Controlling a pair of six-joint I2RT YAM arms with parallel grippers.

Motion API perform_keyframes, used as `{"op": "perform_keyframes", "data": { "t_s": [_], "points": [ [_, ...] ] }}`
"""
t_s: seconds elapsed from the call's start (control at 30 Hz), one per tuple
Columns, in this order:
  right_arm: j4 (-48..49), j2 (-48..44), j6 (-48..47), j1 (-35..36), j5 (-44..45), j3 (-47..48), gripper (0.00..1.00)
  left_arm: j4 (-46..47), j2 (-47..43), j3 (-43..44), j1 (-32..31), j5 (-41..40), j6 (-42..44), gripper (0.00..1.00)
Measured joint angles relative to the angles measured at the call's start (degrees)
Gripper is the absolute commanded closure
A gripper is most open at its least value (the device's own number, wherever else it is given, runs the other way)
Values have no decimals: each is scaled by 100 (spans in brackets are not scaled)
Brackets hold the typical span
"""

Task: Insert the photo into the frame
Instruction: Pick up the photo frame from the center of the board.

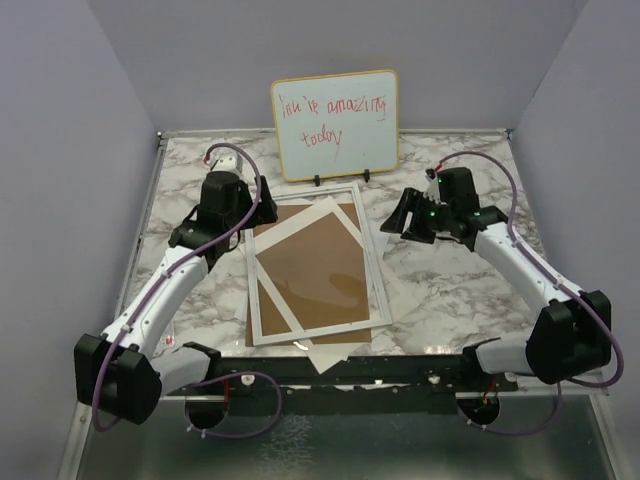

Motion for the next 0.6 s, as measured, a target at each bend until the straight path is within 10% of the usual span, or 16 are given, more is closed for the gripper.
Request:
{"op": "perform_keyframes", "data": {
  "t_s": [0.6],
  "points": [
    [-157, 2107, 20, 1320, 1742, 326, 53, -122, 306, -734, 0, -444, -752, 1]
  ]
}}
